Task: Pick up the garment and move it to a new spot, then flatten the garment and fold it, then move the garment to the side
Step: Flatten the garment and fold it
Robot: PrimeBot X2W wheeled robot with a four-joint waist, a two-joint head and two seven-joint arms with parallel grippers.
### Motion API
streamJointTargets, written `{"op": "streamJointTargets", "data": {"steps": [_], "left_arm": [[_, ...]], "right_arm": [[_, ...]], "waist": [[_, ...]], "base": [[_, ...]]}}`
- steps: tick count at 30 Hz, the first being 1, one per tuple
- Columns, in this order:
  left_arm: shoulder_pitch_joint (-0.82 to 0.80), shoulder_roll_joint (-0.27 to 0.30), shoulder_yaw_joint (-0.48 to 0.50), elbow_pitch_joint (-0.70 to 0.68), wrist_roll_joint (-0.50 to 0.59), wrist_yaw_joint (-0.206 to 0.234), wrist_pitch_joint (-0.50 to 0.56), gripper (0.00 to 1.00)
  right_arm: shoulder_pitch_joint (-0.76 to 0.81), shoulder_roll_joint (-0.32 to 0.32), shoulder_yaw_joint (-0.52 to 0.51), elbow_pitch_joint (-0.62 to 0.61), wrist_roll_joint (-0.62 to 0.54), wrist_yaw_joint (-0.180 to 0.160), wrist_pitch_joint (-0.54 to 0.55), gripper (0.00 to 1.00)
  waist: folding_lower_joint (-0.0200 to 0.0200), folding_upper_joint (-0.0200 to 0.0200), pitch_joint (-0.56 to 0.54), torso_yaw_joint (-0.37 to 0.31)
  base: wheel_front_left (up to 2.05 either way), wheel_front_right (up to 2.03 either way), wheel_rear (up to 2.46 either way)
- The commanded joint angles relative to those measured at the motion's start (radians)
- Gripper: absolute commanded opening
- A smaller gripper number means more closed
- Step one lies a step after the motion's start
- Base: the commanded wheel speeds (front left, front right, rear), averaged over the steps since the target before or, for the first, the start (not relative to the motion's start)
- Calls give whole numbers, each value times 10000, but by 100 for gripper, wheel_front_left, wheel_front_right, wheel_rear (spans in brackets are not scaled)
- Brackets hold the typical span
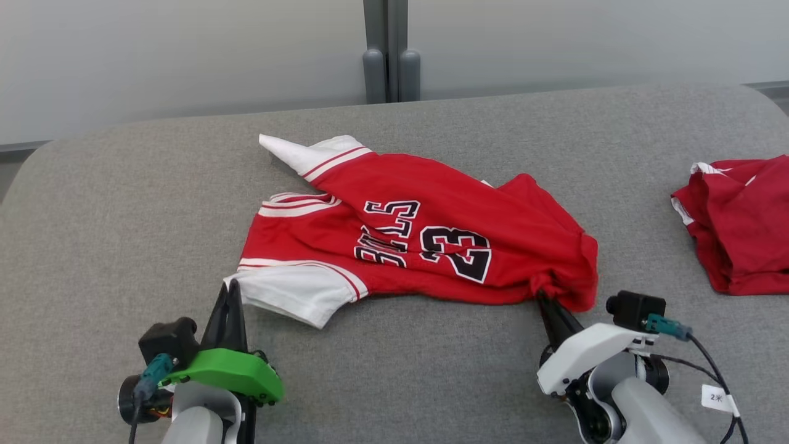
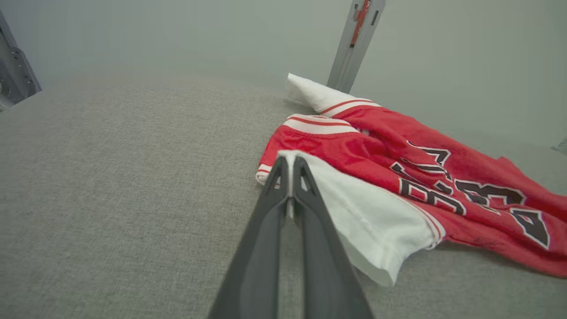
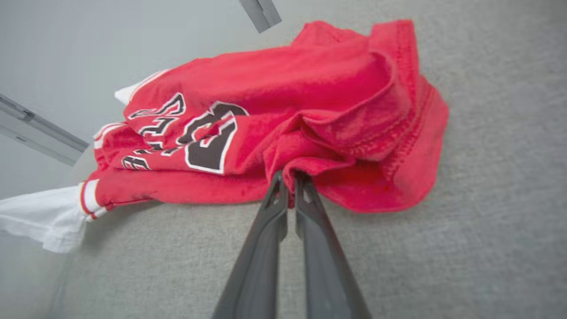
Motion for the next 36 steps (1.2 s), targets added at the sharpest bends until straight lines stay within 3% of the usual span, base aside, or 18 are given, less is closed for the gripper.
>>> {"op": "streamJointTargets", "data": {"steps": [1, 9, 15, 21, 27, 36], "left_arm": [[-28, 30, 134, -251, -175, -41, -30, 0], [-721, 498, 704, -2118, -760, -171, 364, 0], [-1880, 816, 1087, -3764, -1239, -128, 1161, 0], [-3252, 847, 1591, -4841, -1789, 281, 1893, 0], [-4158, 929, 1900, -5554, -2055, 634, 2270, 0], [-4032, 709, 2149, -6431, -2711, 1150, 3076, 0]], "right_arm": [[167, -365, 240, -629, 294, -3, 150, 0], [83, -1749, 1027, -4209, 1420, -3, 1196, 0], [-890, -2313, 561, -5857, 1721, -3, 1968, 0], [-2103, -2283, 162, -6790, 2256, -3, 2763, 0], [-2938, -2068, -354, -7106, 1762, -3, 3255, 0], [-2608, -1052, -1336, -7821, 1071, -3, 4524, 0]], "waist": [[0, 0, -168, -70], [0, 0, -599, -228], [0, 0, -824, -274], [0, 0, -1146, -331], [0, 0, -1379, -387], [0, 0, -1388, -465]], "base": [[0, 0, 0], [0, 0, 0], [0, 0, 0], [0, 0, 0], [0, 0, 0], [0, 0, 0]]}}
